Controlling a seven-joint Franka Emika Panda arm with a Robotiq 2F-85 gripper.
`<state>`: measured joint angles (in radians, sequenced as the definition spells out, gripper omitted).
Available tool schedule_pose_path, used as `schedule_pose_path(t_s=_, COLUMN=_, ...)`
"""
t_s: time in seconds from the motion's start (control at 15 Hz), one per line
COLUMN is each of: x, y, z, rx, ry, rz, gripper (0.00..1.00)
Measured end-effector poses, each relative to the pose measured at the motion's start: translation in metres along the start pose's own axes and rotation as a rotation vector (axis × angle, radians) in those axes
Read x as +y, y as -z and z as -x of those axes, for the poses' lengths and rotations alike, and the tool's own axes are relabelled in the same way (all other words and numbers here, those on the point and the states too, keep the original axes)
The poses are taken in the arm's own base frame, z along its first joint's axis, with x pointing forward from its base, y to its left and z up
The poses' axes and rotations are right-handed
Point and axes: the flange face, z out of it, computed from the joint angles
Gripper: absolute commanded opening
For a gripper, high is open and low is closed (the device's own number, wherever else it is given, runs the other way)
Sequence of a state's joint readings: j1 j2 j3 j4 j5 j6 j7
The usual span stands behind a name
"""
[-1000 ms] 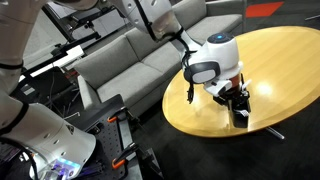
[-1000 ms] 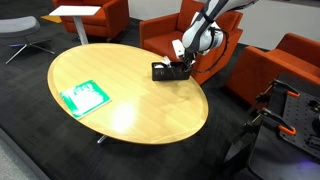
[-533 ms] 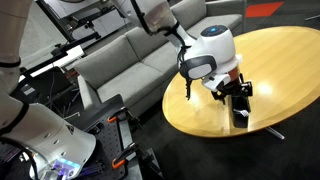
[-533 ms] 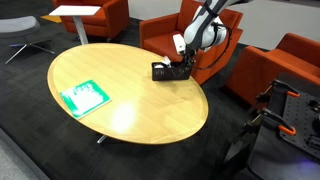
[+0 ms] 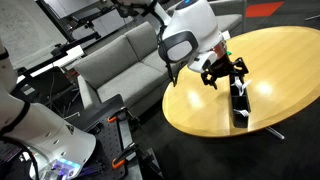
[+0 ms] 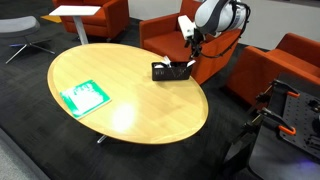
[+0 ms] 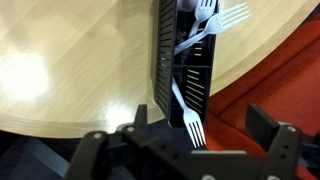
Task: Pick up the utensil holder and move it to the right.
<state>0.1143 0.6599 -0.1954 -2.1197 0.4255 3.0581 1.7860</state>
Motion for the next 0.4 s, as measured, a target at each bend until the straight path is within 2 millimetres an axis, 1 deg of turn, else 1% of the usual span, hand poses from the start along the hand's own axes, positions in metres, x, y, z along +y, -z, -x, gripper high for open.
schedule_pose_path(t_s=0.2, x=0.006, y=0.035, z=0.002, rx=0.001, ry=0.049, rz=-0.022, gripper=1.00)
schedule_pose_path(t_s=0.4, x=0.010, y=0.057, z=0.002, rx=0.002, ry=0.089, rz=-0.042, gripper=1.00)
